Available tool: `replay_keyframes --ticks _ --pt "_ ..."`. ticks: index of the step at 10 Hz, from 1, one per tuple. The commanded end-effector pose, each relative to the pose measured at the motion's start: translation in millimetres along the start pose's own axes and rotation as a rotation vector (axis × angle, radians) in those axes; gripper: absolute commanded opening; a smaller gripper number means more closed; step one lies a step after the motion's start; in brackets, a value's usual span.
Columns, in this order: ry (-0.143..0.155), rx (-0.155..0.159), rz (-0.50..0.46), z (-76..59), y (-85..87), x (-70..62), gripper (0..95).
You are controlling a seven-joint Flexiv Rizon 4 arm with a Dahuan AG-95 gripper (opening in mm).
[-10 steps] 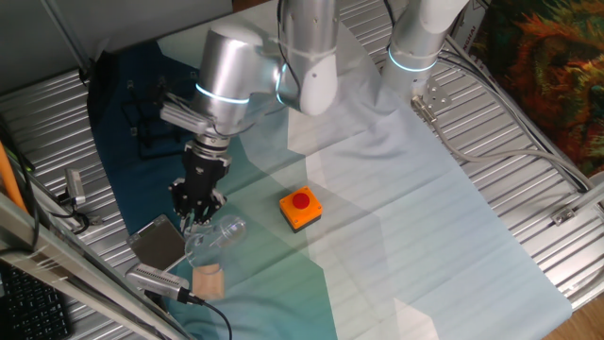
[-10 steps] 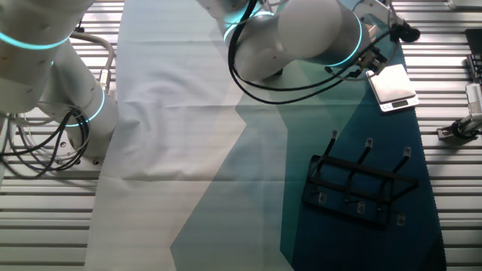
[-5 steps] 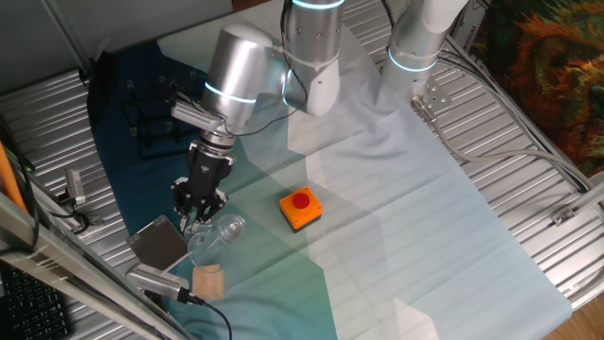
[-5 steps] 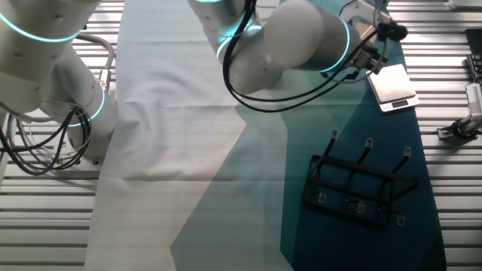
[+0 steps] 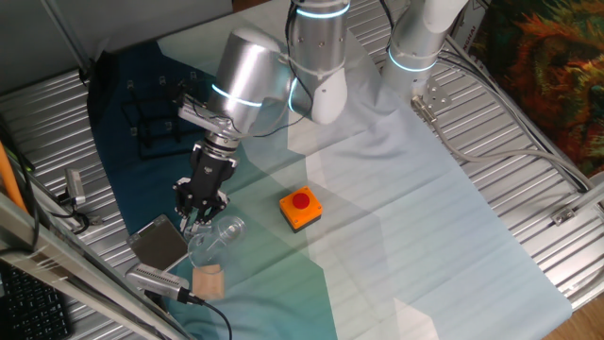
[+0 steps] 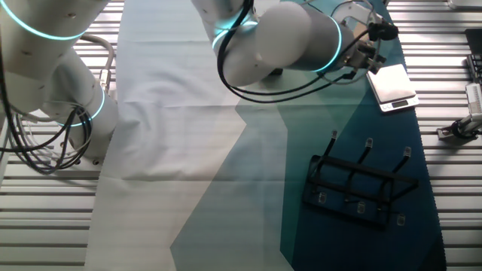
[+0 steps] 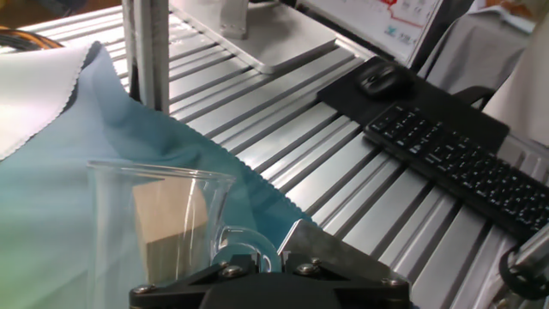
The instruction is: Take the cup off the cup rack
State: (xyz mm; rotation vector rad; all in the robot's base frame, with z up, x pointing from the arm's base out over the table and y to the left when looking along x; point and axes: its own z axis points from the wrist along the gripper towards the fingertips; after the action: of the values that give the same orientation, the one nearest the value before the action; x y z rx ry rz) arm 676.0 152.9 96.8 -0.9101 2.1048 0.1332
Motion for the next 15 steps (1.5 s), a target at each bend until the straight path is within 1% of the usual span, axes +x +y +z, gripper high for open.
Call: replay_keyframes --ticks 1,6,7,10,15 --pt "-0.035 0.014 0.012 0.7 -0.6 0.3 0.0" --pt "-0.066 0.021 0.037 0.7 -0.6 0.4 0.0" --pt "-0.081 0.020 0.048 0.7 -0.6 0.4 0.0" --pt "-0.105 0.026 0.056 0.7 -0.6 0.4 0.0" --pt "-0.120 0.038 0.068 1.0 -0.5 0.7 0.0"
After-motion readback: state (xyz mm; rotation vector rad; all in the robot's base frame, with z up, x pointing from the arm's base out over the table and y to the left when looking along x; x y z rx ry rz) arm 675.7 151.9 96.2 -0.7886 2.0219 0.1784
